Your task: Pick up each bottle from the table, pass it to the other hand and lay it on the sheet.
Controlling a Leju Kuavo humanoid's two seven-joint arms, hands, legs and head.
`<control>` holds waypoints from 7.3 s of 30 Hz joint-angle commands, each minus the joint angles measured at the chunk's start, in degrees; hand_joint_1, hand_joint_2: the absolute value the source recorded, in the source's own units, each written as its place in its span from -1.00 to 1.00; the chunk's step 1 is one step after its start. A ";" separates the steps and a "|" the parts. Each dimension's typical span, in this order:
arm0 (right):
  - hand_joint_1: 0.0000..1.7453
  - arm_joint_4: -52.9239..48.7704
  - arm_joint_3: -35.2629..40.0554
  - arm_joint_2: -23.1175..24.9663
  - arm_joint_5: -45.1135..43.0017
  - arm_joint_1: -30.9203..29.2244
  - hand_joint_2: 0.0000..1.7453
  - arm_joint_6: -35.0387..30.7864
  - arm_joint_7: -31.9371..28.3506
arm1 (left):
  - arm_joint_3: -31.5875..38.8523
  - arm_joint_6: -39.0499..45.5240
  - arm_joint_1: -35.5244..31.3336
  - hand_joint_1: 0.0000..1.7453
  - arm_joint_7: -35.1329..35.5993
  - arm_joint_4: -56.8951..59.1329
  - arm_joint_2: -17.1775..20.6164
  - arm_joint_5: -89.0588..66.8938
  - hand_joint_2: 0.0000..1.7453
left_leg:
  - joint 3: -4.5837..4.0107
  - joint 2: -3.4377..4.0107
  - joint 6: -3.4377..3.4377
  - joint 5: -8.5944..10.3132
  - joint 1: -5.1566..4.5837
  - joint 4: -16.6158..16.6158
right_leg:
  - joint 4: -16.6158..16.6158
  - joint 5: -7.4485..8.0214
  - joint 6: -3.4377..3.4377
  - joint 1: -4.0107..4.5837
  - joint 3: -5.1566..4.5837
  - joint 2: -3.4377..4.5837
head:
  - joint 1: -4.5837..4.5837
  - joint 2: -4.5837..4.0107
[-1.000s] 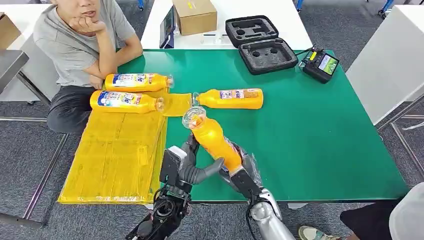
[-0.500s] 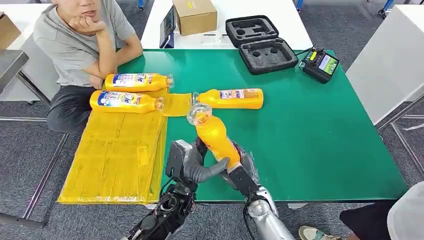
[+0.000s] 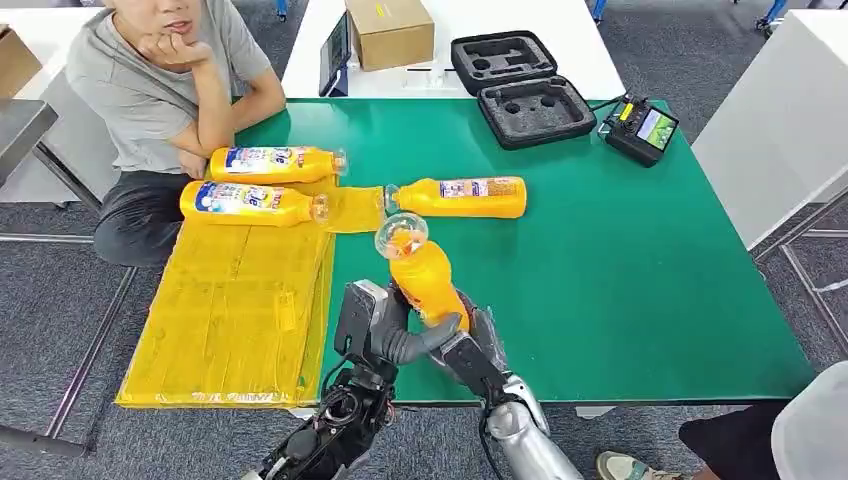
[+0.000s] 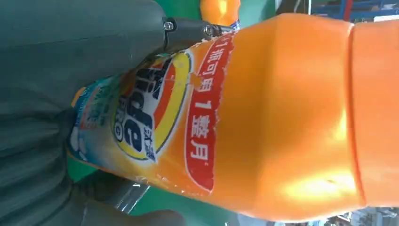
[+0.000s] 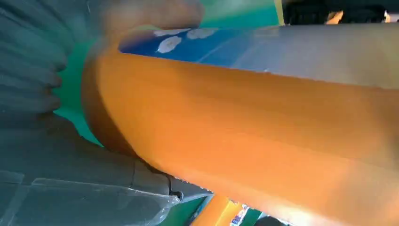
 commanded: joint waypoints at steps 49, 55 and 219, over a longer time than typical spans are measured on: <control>-1.00 6.43 8.76 1.11 -4.50 -3.78 1.00 3.62 0.02 | -1.13 5.64 -2.37 1.00 -5.55 3.01 1.91 -4.39 1.00 | 0.21 0.04 -0.09 -0.10 0.05 0.00 | -0.01 -0.07 -0.09 0.04 0.19 0.08 | 0.00 0.00; -1.00 6.43 8.76 1.11 -4.50 -3.78 1.00 3.62 0.02 | -1.13 5.64 -2.37 1.00 -5.55 3.01 1.91 -4.39 1.00 | 0.33 0.04 -0.13 -0.17 0.07 0.02 | 0.02 -0.14 -0.13 0.06 0.30 0.10 | 0.00 0.00; -1.00 1.07 12.38 -1.00 -17.98 1.52 1.00 5.98 0.02 | -4.27 -5.48 -27.41 -1.00 7.77 26.52 26.53 -61.92 1.00 | 0.33 -0.07 -0.27 0.14 0.21 0.04 | 0.07 0.01 -0.26 0.16 0.34 -0.05 | 0.02 0.00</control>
